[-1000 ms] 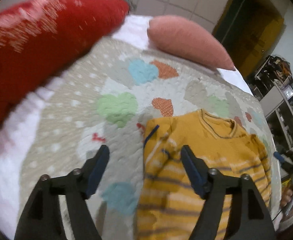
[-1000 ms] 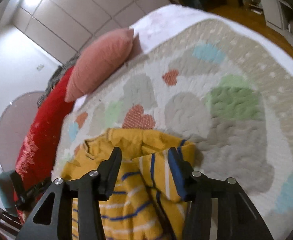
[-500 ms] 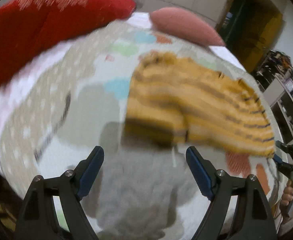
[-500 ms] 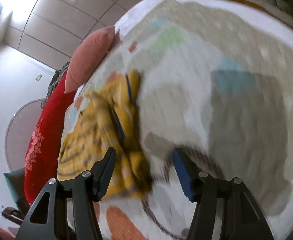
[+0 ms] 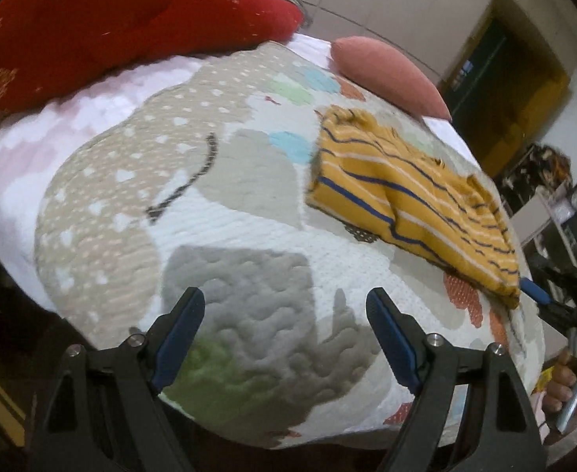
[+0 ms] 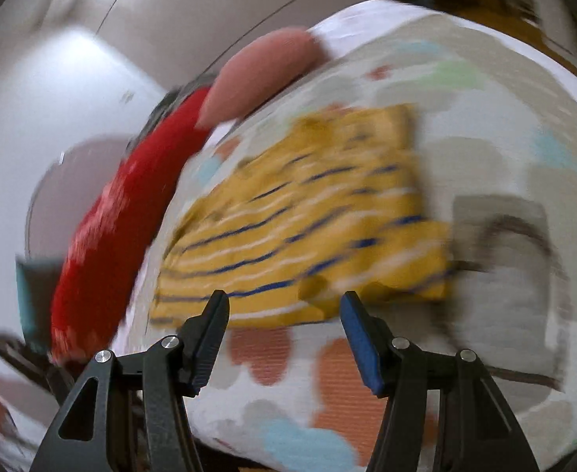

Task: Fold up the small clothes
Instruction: 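Press the folded sweater with the right tool and straighten its edge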

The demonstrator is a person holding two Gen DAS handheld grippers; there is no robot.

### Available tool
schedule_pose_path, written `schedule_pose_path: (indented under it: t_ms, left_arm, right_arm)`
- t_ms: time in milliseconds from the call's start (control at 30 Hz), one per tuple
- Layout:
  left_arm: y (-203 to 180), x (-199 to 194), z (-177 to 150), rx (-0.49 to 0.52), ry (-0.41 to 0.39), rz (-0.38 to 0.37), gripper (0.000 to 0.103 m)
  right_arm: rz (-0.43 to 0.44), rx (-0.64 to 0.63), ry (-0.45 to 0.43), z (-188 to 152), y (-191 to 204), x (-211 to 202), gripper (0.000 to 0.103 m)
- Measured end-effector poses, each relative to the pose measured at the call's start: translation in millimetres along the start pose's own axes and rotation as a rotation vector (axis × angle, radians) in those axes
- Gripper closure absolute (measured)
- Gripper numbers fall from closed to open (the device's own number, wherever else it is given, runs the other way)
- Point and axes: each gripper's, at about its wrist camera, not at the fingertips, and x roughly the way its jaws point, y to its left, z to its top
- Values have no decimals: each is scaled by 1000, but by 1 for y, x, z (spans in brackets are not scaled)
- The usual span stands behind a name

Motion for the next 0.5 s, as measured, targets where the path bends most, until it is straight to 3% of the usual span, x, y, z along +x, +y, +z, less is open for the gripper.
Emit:
schedule_pose_path:
  t_ms: [133,300,467,500]
  left_arm:
    - [15,-15,-5,-31,-4,-35,20]
    - [27,-26,-9,-33,-13,-32,20]
    - [34,-23,-7,-60,-6,-47,20]
    - [35,-20,-6,-70,3,-56,20]
  right_arm:
    - [43,-83,122,1,53,61,40]
    - [174,-45,294,-14,89,140,40]
    - [140,-18,272,-15,102,175,38]
    - [143,-1,286,-13,101,179,47]
